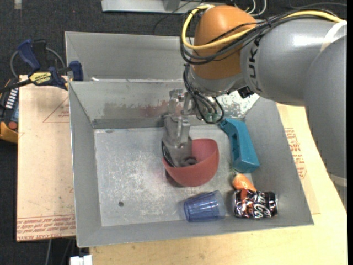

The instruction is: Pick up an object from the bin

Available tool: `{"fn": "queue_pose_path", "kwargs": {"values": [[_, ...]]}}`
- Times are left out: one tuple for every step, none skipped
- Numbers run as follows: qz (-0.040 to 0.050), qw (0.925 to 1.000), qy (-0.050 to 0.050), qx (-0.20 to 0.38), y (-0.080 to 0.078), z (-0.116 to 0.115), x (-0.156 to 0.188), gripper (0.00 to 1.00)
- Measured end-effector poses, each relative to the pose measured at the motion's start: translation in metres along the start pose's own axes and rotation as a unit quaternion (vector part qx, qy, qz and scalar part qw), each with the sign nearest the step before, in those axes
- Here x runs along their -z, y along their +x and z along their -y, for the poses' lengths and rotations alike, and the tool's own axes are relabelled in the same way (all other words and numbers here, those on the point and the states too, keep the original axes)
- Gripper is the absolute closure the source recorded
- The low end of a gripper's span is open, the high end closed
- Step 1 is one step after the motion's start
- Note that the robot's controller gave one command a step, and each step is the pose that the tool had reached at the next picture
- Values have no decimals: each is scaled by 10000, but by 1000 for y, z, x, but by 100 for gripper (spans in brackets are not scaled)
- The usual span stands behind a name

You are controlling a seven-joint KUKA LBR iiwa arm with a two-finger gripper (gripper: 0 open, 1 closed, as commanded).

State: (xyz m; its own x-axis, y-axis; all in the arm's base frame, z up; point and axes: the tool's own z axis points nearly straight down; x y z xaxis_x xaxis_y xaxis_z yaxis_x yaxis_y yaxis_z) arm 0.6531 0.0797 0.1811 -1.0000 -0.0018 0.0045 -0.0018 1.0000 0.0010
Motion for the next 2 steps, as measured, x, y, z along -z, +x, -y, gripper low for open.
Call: {"fn": "queue_pose_path", "kwargs": {"values": [[33,10000,-2,-11,-1,1,5,0],[17,9936,-13,-1133,5,34,-105,0]]}}
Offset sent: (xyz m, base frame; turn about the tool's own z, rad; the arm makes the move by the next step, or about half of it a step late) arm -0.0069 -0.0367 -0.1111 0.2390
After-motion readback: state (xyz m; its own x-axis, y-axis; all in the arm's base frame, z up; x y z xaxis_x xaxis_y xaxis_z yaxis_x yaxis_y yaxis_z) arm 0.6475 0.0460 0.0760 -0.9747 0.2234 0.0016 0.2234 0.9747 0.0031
